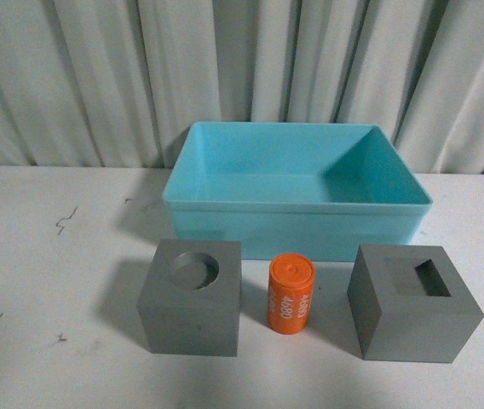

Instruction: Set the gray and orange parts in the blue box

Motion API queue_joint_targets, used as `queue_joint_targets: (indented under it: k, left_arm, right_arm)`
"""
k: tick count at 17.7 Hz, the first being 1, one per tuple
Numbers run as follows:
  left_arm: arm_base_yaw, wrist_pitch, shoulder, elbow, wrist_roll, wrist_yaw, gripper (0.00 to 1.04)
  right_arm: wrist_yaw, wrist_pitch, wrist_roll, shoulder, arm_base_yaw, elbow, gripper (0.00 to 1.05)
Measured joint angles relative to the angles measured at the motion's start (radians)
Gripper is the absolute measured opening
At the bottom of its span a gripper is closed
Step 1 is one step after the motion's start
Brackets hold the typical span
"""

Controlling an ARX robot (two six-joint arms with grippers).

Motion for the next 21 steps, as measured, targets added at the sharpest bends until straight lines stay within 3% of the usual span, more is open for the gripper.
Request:
queue_joint_targets:
  k: [21]
  left_arm:
    - [0.000,0.000,0.000,0.000,0.000,0.000,0.98]
  right_arm:
    - [0.000,0.000,0.000,0.000,0.000,0.000,0.98]
